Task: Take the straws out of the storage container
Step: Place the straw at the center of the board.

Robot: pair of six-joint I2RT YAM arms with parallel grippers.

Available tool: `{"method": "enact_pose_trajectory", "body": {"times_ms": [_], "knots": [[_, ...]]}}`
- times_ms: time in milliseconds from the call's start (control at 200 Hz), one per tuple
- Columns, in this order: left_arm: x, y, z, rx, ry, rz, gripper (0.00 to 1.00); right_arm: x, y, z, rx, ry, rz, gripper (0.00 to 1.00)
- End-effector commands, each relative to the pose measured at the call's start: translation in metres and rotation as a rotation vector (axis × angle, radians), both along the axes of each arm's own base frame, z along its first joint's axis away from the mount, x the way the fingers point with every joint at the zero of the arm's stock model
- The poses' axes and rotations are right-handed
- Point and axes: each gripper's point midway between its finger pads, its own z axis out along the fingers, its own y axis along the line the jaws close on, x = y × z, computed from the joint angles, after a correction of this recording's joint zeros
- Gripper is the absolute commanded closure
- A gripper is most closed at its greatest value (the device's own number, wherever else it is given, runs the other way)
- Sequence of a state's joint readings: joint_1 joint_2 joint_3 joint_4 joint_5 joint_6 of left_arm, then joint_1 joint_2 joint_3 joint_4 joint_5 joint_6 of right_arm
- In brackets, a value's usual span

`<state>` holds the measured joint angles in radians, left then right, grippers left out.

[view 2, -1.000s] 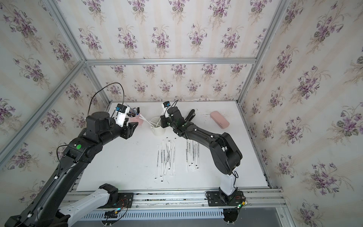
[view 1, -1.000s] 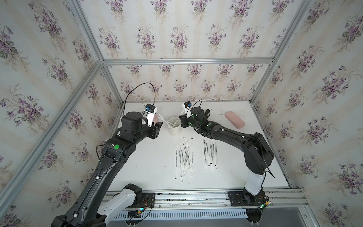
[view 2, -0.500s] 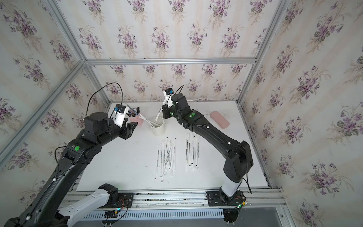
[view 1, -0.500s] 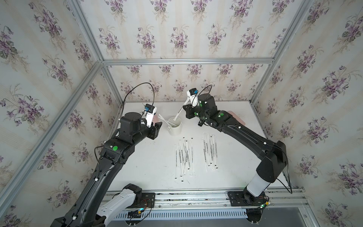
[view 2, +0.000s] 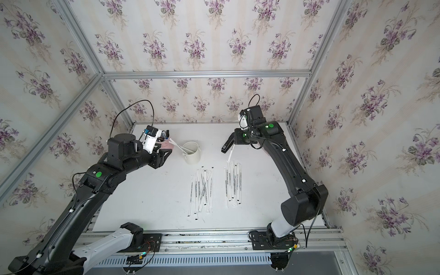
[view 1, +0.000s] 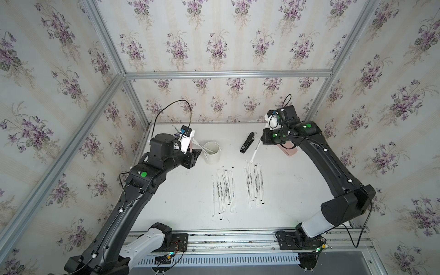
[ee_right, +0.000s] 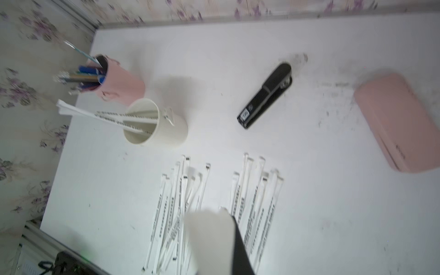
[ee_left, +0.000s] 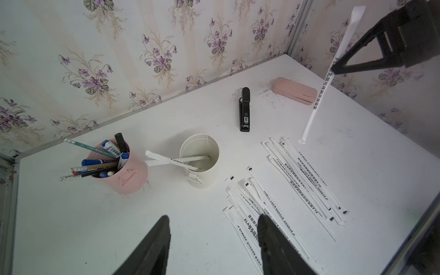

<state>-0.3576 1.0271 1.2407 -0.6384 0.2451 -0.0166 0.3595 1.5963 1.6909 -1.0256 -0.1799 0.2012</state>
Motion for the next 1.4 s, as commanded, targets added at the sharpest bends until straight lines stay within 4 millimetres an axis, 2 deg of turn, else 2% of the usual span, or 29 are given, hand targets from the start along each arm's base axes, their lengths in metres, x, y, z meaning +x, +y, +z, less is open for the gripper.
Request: {"method": "enact_pose_trajectory", "body": {"times_ms": [0,210,654,784,884,1019,1204,1394], "knots": [[-0.002,-0.011,0.003,-0.040,0.020,-0.052,0.41,-0.041,-0.009,-0.037,-0.043,0.211,0.023,1.00],[-0.002,-0.012,0.006,-0.062,0.017,-0.046,0.41,-0.055,-0.008,-0.084,-0.064,0.366,0.032,1.00],[-0.008,-0.006,0.017,-0.079,-0.031,-0.021,0.42,-0.060,-0.001,-0.147,-0.165,0.522,0.056,1.00],[-0.009,-0.005,0.019,-0.077,-0.038,-0.021,0.42,-0.057,0.001,-0.153,-0.168,0.531,0.059,1.00],[-0.009,-0.005,0.019,-0.074,-0.038,-0.021,0.42,-0.056,0.002,-0.155,-0.171,0.534,0.061,0.91],[-0.008,-0.004,0.017,-0.069,-0.034,-0.017,0.42,-0.056,0.003,-0.156,-0.171,0.529,0.062,0.86],[-0.005,-0.003,0.012,-0.056,-0.023,-0.008,0.42,-0.052,0.007,-0.149,-0.163,0.493,0.065,0.80],[0.005,0.000,0.000,-0.039,0.021,0.035,0.42,-0.046,0.010,-0.138,-0.144,0.432,0.073,0.80]]}}
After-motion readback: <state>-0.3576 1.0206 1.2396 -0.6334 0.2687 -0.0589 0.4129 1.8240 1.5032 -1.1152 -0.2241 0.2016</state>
